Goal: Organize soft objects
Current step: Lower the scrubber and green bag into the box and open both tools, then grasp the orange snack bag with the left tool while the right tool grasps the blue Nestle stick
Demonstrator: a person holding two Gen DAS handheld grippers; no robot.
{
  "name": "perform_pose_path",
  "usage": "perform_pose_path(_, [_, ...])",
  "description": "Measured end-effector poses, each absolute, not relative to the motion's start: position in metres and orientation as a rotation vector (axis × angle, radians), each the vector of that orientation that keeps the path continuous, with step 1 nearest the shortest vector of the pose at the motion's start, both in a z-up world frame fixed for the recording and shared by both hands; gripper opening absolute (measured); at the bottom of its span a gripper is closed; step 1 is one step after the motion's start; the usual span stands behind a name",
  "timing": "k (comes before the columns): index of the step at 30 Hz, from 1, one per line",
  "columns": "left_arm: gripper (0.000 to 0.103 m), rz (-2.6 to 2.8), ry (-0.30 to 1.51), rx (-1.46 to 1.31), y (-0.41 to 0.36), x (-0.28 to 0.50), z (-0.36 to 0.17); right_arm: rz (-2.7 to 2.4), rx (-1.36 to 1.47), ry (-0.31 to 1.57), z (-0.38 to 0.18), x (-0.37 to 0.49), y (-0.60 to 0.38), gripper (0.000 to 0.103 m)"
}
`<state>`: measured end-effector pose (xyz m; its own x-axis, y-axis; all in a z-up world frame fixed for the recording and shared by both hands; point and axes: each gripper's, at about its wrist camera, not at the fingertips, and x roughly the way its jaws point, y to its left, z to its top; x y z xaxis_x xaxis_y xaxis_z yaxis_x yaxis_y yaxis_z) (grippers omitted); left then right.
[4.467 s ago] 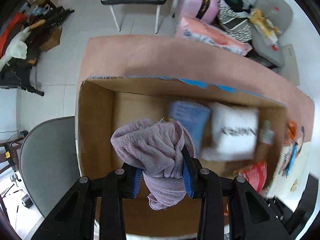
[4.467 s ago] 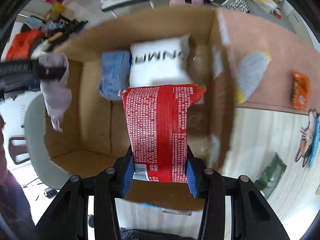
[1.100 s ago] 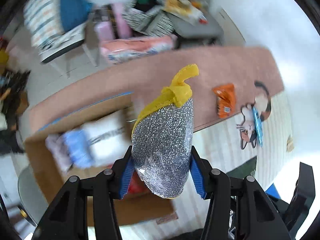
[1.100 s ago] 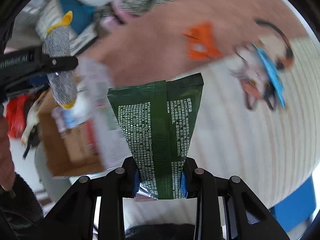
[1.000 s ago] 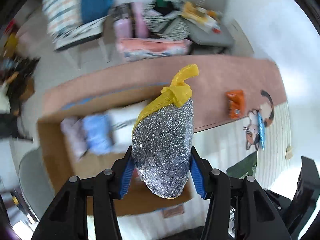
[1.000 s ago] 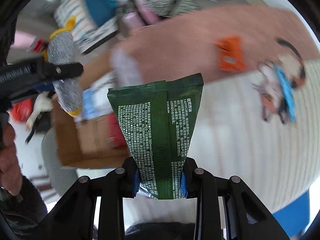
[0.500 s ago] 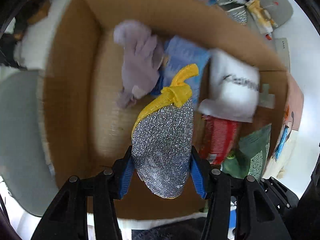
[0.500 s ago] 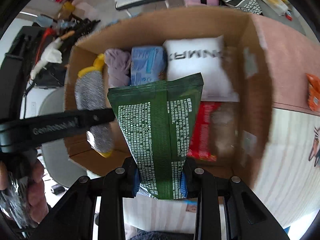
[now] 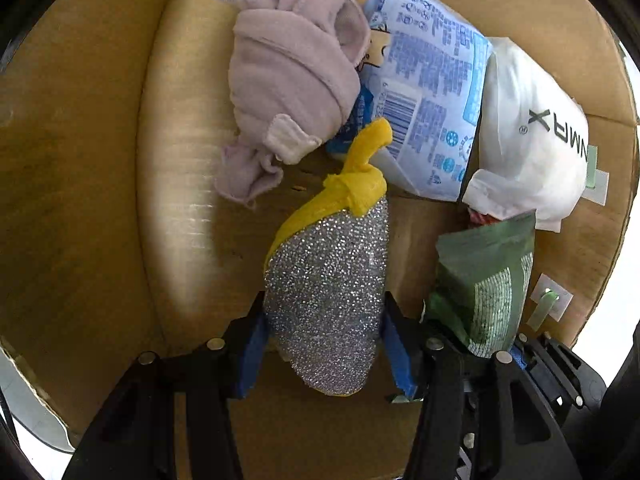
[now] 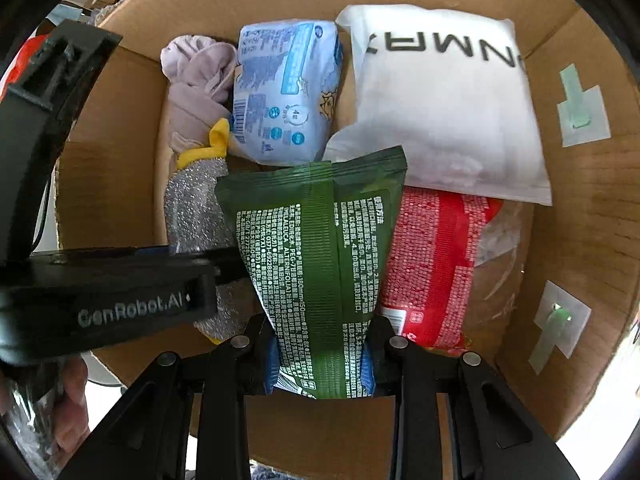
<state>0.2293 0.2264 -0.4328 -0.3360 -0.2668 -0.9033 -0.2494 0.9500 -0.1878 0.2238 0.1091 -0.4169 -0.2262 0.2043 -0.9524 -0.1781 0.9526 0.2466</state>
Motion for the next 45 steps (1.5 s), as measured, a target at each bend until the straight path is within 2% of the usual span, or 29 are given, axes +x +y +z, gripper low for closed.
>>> perform_pose_path(3, [0.052, -0.017, 1.929, -0.361, 0.222, 0.225, -0.426, 0.351, 0.008, 1.777, -0.42, 0.225, 0.111, 0.035])
perform_pose_path(4, [0.057, -0.012, 1.927, -0.355, 0.219, 0.228, -0.421, 0.353, 0.0, 1.785, -0.421, 0.225, 0.111, 0.039])
perform_pose_path(5, [0.066, -0.008, 1.913, -0.349, 0.218, 0.226, -0.415, 0.349, -0.004, 1.788, -0.424, 0.226, 0.116, 0.061])
perform_pose_path(6, [0.069, 0.003, 1.896, -0.334, 0.217, 0.225, -0.408, 0.348, -0.005, 1.787, -0.422, 0.226, 0.115, 0.079])
perform_pose_path(7, [0.078, 0.017, 1.88, -0.314, 0.217, 0.223, -0.402, 0.349, -0.006, 1.78, -0.418, 0.227, 0.114, 0.081])
perform_pose_path(8, [0.081, 0.019, 1.863, -0.301, 0.216, 0.222, -0.394, 0.337, -0.02, 1.767, -0.414, 0.226, 0.11, 0.081])
perform_pose_path(19, [0.081, 0.094, 1.653, -0.208, 0.202, 0.187, -0.298, 0.309, -0.024, 1.678, -0.35, 0.204, 0.063, 0.081])
perform_pose_path(25, [0.082, 0.121, 1.522, -0.183, 0.203, 0.16, -0.252, 0.291, -0.026, 1.575, -0.295, 0.184, 0.049, 0.086])
perform_pose_path(27, [0.082, 0.126, 1.484, -0.173, 0.199, 0.151, -0.239, 0.29, -0.038, 1.539, -0.277, 0.176, 0.045, 0.097])
perform_pose_path(29, [0.095, 0.134, 1.459, -0.157, 0.197, 0.144, -0.232, 0.292, -0.043, 1.504, -0.262, 0.17, 0.038, 0.098])
perform_pose_path(32, [0.101, 0.159, 1.413, -0.139, 0.195, 0.138, -0.219, 0.314, -0.027, 1.491, -0.246, 0.163, 0.036, 0.103])
perform_pose_path(45, [0.102, 0.18, 1.32, -0.107, 0.179, 0.114, -0.178, 0.324, -0.048, 1.371, -0.199, 0.131, 0.022, 0.103])
